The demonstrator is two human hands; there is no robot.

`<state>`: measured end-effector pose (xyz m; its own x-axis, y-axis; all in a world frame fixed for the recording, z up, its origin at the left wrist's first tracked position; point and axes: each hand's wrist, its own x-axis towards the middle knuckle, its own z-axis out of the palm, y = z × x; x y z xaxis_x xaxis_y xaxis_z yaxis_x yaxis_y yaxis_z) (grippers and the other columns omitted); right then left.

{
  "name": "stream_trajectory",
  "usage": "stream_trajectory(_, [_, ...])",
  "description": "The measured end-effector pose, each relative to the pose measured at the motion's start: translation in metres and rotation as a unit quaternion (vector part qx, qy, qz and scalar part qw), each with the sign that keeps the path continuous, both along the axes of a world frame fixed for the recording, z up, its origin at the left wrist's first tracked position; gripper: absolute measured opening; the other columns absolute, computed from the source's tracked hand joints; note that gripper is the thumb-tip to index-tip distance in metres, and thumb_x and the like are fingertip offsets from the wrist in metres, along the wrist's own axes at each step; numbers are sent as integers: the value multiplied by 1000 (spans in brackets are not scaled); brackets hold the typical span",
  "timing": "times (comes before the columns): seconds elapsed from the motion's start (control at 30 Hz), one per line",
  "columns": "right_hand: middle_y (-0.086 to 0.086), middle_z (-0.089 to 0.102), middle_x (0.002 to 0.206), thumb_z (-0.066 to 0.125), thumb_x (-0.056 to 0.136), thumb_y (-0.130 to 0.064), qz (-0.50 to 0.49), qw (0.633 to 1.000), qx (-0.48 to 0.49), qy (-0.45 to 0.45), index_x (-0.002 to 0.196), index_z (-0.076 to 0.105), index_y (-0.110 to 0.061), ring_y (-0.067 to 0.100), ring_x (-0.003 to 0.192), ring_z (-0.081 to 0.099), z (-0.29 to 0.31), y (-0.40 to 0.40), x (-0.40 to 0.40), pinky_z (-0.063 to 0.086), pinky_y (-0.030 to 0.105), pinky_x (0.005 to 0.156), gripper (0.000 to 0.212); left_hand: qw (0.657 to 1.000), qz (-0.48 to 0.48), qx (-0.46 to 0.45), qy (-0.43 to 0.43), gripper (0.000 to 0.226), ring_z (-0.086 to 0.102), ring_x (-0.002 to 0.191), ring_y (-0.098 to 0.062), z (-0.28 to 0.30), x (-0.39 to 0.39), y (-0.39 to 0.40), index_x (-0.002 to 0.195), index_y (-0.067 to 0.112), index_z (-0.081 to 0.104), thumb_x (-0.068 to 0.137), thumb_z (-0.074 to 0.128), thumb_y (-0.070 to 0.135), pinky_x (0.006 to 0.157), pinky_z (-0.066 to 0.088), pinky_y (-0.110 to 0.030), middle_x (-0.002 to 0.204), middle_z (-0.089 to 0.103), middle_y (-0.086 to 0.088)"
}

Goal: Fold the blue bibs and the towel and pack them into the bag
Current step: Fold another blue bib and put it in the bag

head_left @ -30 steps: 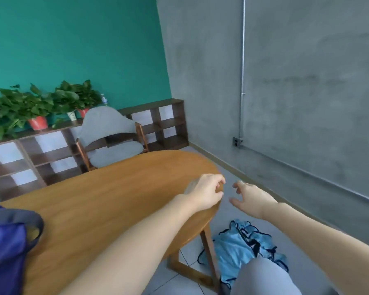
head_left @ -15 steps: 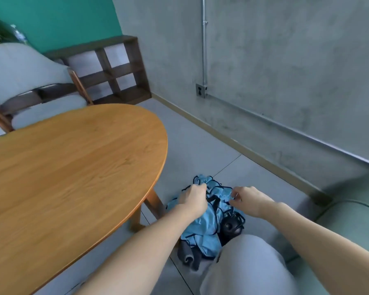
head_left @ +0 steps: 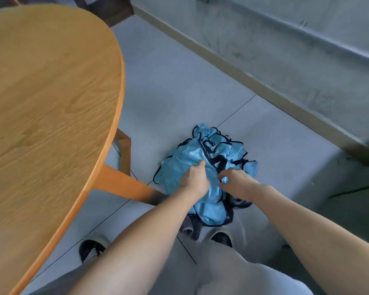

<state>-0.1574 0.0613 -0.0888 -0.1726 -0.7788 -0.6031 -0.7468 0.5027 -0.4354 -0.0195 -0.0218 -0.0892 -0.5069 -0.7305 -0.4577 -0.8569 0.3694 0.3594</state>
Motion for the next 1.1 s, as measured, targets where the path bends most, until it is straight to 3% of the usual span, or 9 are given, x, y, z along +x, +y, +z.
stream_trajectory(0.13, [4,46,146,57,98,-34,7,1000,22,-10,143,53,-24,24,129,51,-26,-12,6,43,35,106,47,1000,11,18,-15,48,64,101,-35,-22,-2,-7,142,23,39,98,58,17,82,55,-45,115,62,-11])
stream_trajectory(0.4, [2,50,145,56,98,-32,-35,999,-2,-7,142,55,-13,22,129,52,-23,-10,8,44,31,106,47,999,2,7,-39,61,62,99,-31,-20,6,-14,153,25,25,100,56,19,76,50,-42,119,61,-11])
stream_trajectory(0.5, [2,59,136,57,96,-29,-75,996,-34,-22,134,61,-14,20,117,60,1,-8,10,49,30,97,42,999,-4,-18,-39,64,53,85,-26,1,5,-16,155,26,23,100,53,14,68,43,-39,114,61,-10])
stream_trajectory(0.63, [7,74,101,62,93,-29,-135,986,-74,-65,123,68,-15,25,90,70,40,-4,16,57,39,81,34,998,-14,-52,-31,70,60,90,-29,36,7,-14,157,29,21,98,56,11,69,45,-38,116,63,-10])
stream_trajectory(0.77, [0,74,81,60,93,-25,-157,976,-125,-82,117,71,-18,3,71,65,88,-1,23,45,8,57,28,997,-10,-73,-14,71,63,99,-32,75,15,-7,157,30,20,99,56,12,77,50,-41,121,60,-11])
stream_trajectory(0.8, [0,74,79,59,93,-23,-162,973,-136,-93,114,72,-20,-3,63,61,100,0,24,42,6,53,24,997,-10,-79,-11,70,63,103,-34,86,18,-5,156,31,21,99,56,14,79,50,-41,123,60,-11])
stream_trajectory(0.87, [2,74,78,59,92,-22,-182,964,-152,-118,105,72,-23,-1,55,60,127,2,27,44,8,52,18,996,-6,-90,-2,67,64,107,-35,108,26,0,154,31,23,98,58,18,82,51,-42,124,62,-11])
stream_trajectory(0.97, [8,77,89,63,89,-25,-236,936,-187,-185,96,77,-15,19,72,70,168,3,29,59,30,75,18,995,11,-100,23,64,62,115,-36,146,36,8,152,31,25,99,60,34,90,51,-43,129,62,-10])
stream_trajectory(1.1, [10,71,112,62,93,-18,-306,873,-234,-299,108,72,3,21,72,66,230,5,30,51,35,71,28,990,24,-130,47,62,60,121,-36,191,48,18,145,24,36,96,59,54,88,49,-42,131,61,-10])
